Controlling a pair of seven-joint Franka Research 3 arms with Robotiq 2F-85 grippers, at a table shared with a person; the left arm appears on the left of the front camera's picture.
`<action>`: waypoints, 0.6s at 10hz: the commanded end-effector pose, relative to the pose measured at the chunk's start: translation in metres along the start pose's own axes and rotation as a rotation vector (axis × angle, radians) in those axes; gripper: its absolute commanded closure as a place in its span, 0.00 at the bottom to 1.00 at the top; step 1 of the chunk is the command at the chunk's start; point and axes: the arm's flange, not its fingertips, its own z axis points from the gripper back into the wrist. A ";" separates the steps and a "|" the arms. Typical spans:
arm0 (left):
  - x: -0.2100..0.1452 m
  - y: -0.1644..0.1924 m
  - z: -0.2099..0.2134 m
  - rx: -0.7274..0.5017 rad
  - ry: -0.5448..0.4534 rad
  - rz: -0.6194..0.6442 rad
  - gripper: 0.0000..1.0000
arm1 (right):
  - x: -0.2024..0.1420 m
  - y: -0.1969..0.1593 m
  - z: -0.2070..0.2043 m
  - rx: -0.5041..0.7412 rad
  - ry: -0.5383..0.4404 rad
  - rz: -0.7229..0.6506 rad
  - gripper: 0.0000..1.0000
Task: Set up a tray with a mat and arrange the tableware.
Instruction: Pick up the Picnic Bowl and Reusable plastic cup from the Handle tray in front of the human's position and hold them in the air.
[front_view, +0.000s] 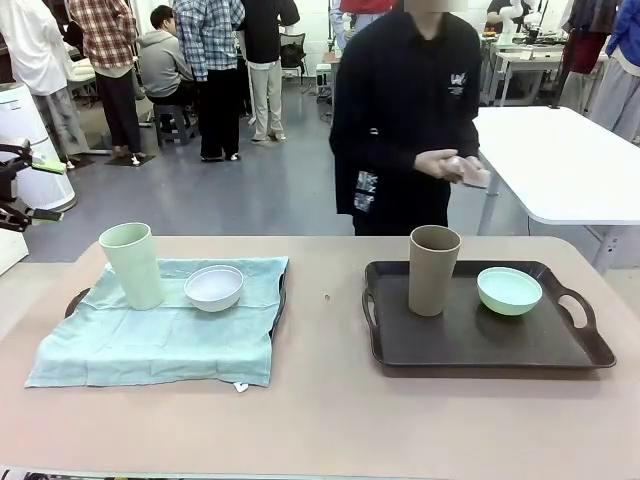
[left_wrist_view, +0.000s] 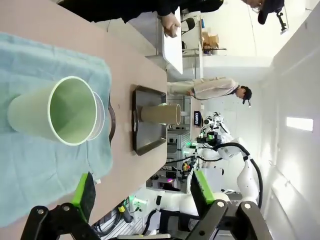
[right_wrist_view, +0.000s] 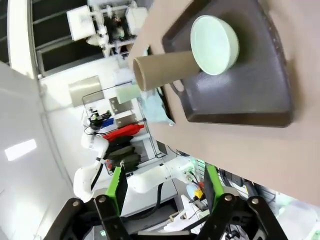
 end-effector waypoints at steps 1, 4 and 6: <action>-0.008 -0.015 0.013 -0.011 -0.027 -0.050 0.00 | 0.006 0.004 -0.010 -0.045 0.021 -0.041 0.19; -0.002 -0.010 0.008 -0.002 -0.017 -0.023 0.00 | 0.001 0.001 -0.003 -0.009 0.007 -0.005 0.19; -0.013 -0.006 0.049 -0.096 0.117 -0.001 0.00 | -0.001 -0.013 0.036 0.016 0.019 -0.048 0.19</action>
